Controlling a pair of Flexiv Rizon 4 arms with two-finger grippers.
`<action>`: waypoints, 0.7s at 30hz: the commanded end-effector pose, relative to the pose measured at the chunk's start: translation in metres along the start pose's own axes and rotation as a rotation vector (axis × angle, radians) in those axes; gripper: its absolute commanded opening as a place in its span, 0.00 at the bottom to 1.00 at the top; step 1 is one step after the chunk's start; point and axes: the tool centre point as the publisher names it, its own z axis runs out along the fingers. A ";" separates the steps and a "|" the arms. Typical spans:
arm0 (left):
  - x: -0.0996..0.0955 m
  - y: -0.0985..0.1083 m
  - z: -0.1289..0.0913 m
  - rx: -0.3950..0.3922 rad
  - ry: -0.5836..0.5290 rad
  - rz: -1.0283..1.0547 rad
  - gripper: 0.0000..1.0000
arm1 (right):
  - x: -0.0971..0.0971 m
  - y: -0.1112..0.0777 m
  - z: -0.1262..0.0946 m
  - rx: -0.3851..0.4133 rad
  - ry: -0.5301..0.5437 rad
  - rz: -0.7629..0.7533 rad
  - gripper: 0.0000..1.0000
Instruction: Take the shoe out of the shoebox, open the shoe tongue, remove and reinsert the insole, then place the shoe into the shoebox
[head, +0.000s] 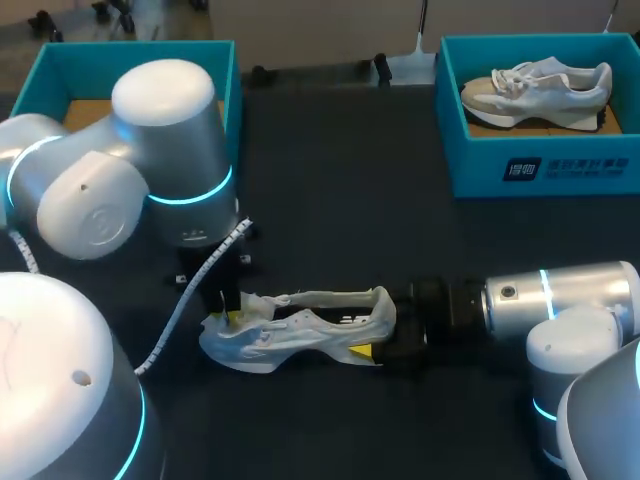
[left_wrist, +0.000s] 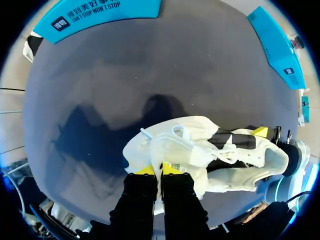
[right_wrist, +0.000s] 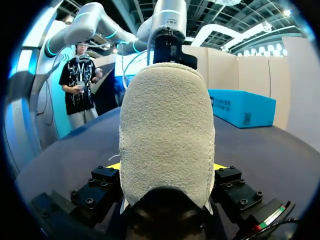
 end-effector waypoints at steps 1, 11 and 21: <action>0.001 -0.006 0.011 -0.009 0.002 -0.002 0.42 | 0.000 0.002 0.000 0.006 0.000 0.001 0.00; -0.007 -0.003 -0.004 0.024 -0.027 0.016 0.98 | 0.000 0.002 0.000 0.006 0.000 0.001 0.00; -0.009 0.003 -0.037 0.061 0.019 0.066 0.99 | 0.000 0.002 0.000 0.006 0.000 0.001 0.00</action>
